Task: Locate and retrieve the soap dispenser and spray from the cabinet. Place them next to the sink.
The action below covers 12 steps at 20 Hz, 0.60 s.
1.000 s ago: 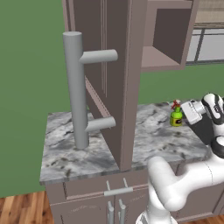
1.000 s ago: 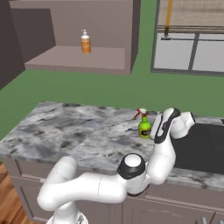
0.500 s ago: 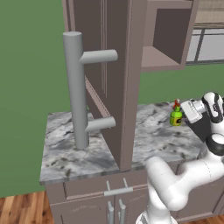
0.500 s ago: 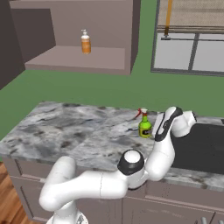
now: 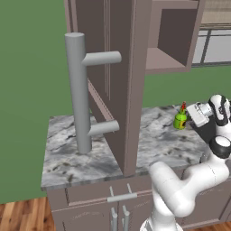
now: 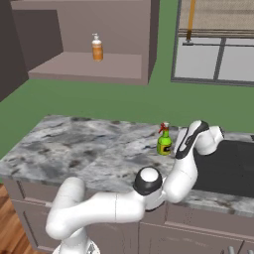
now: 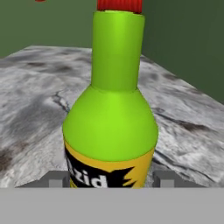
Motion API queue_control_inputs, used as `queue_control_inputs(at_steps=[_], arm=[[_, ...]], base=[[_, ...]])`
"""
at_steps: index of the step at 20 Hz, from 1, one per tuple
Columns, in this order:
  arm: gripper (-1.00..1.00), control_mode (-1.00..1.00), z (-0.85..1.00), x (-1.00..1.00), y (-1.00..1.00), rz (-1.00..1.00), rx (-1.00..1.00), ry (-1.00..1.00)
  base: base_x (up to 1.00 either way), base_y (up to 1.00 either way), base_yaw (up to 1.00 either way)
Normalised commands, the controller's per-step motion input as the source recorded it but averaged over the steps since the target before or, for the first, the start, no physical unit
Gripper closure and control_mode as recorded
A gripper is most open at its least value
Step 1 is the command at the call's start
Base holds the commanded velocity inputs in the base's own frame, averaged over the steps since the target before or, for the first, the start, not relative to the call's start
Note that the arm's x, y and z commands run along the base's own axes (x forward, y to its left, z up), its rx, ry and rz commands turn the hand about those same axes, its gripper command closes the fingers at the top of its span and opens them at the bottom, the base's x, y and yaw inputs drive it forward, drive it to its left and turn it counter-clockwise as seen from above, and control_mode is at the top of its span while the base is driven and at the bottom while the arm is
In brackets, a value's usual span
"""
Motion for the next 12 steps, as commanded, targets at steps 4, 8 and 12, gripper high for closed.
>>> queue_control_inputs(at_steps=[4,8,12], arm=[[-1.00,-1.00,-0.08,0.00,-0.15,0.00,0.00,0.00],[-1.00,-1.00,0.01,0.07,-0.26,0.00,-0.01,-0.02],[-1.00,-1.00,0.19,0.00,-0.05,-0.01,-0.07,0.00]], base=[[0.00,0.00,0.00],[0.00,0.00,0.00],[0.00,0.00,0.00]])
